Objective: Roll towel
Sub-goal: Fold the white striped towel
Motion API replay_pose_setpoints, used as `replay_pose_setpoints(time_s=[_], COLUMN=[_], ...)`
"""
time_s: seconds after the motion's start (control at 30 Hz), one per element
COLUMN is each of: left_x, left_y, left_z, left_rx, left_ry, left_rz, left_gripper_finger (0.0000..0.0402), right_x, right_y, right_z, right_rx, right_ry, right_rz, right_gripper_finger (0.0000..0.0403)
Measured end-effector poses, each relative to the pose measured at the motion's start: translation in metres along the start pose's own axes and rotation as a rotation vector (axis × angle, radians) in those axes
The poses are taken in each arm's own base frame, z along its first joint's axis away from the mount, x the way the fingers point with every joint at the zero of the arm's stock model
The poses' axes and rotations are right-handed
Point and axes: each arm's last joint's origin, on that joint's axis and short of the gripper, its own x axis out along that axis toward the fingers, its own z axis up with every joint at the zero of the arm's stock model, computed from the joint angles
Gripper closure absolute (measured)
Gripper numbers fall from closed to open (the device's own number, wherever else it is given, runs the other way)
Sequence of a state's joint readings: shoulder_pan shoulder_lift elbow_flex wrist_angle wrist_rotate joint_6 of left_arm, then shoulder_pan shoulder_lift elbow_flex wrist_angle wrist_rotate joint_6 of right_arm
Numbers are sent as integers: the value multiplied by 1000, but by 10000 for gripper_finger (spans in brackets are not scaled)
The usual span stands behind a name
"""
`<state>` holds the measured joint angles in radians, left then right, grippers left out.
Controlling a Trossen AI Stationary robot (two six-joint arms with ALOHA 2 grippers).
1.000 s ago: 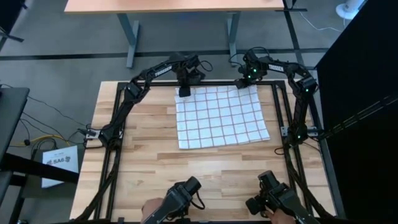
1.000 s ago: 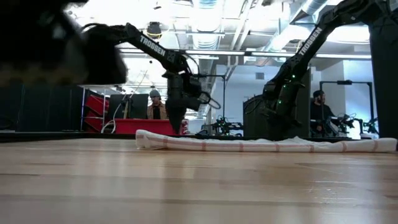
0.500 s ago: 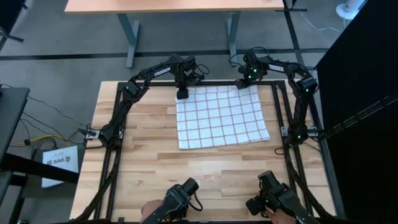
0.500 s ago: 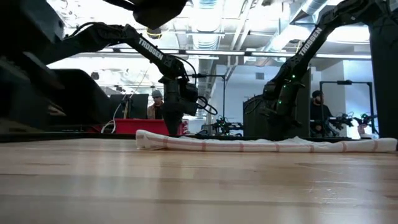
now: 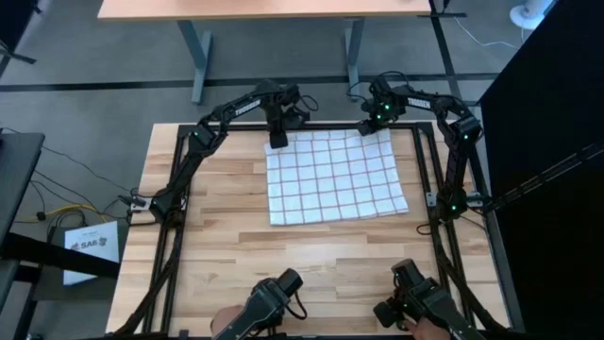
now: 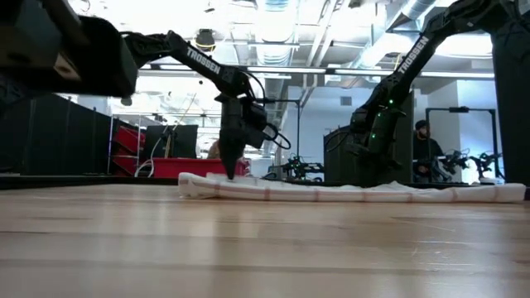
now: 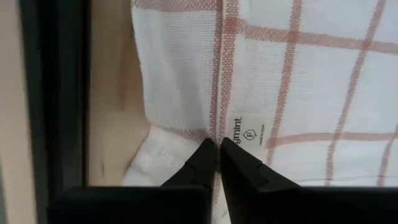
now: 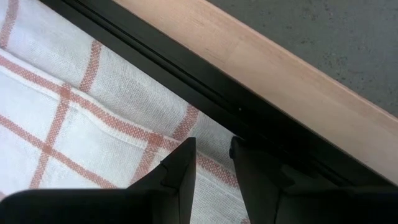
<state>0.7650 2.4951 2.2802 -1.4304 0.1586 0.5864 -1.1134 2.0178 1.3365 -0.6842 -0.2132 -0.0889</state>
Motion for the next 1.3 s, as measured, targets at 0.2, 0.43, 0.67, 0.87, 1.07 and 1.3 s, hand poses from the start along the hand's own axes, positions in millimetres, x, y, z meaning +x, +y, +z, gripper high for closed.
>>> replay_pose_setpoints(time_s=[0.2, 0.43, 0.67, 0.87, 1.07, 1.3], left_x=[-6, -7, -8, -9, 5, 21], left_y=[-3, -2, 1, 9, 16, 20], left_z=[-2, 1, 3, -2, -14, -23], left_rx=[-49, -51, -44, -102, -109, -101], left_ry=[36, 16, -23, -16, 50, 111], left_rz=[18, 43, 53, 60, 49, 53], left_gripper_finger=[395, 393, 350, 313, 309, 310], right_x=[0, 0, 0, 0, 0, 0], right_y=[0, 0, 0, 0, 0, 0], right_z=[0, 0, 0, -1, -1, -1], right_rx=[-1, -1, 0, -9, -16, -22], right_ry=[1, 2, 4, 6, 9, 10], right_rz=[0, -1, 1, 2, 3, 4], right_gripper_finger=[305, 305, 305, 305, 305, 305])
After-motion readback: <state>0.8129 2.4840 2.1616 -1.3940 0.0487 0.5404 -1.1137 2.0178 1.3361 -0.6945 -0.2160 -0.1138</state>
